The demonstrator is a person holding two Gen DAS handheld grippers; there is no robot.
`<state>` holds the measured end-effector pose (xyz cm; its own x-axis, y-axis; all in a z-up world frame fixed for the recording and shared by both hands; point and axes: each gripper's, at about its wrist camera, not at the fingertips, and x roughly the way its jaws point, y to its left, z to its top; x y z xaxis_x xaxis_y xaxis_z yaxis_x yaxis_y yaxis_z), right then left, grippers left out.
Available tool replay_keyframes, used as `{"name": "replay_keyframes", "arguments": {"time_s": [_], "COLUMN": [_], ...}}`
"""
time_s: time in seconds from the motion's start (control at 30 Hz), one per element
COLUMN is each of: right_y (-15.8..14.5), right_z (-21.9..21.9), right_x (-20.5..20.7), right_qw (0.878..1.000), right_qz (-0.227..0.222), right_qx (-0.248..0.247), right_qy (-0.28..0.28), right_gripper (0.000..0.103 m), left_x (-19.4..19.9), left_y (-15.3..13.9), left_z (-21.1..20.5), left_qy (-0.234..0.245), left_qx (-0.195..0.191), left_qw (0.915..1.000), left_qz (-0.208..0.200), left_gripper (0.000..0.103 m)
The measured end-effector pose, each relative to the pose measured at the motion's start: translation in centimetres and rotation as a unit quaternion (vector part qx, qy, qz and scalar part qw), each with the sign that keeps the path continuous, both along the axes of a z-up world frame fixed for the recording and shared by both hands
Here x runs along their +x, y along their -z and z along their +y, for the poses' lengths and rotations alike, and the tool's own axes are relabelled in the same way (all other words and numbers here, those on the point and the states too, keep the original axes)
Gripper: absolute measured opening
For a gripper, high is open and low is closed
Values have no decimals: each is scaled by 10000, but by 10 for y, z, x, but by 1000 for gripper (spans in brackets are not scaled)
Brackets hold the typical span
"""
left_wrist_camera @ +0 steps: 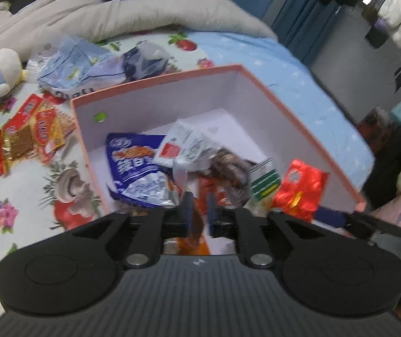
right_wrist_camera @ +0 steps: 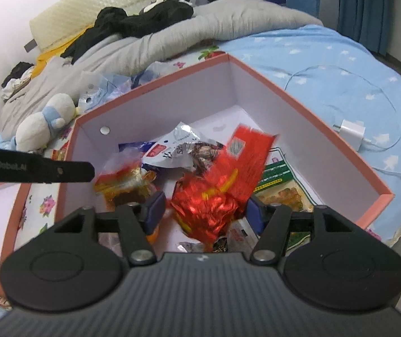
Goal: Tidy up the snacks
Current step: 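Open both grippers over the deep box to drop the snacks, then withdraw both grippers from the deep box back toward the remaining packs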
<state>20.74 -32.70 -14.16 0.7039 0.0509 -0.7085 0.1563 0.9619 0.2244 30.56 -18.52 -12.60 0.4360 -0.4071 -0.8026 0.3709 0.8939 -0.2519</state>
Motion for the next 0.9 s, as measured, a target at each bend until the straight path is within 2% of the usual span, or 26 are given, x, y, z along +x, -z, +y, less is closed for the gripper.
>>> {"name": "replay_keyframes", "arguments": {"time_s": [0.03,0.07,0.4,0.77,0.9], "right_y": [1,1,-28,-63,-72], "right_z": [0,0,17,44,59], "right_x": [1,1,-33,-97,-117], "right_qw": [10000,10000,9993,9957,9935], "right_qz": [48,56,-363,-914,-1099], "right_qx": [-16,29,22,35,11], "right_qy": [27,18,-43,-154,-282], "right_gripper": [81,81,81,81,81], "left_x": [-1,-2,-41,-122,-152], "left_y": [-1,-4,-41,-83,-92], "left_z": [2,5,29,73,93], "left_qy": [-33,-27,-120,-391,-574], "left_qx": [8,-38,-143,-357,-527], "left_qw": [10000,10000,9982,9930,9908], "left_qz": [-27,-75,-561,-1053,-1104], "left_gripper": [38,44,44,44,44]}}
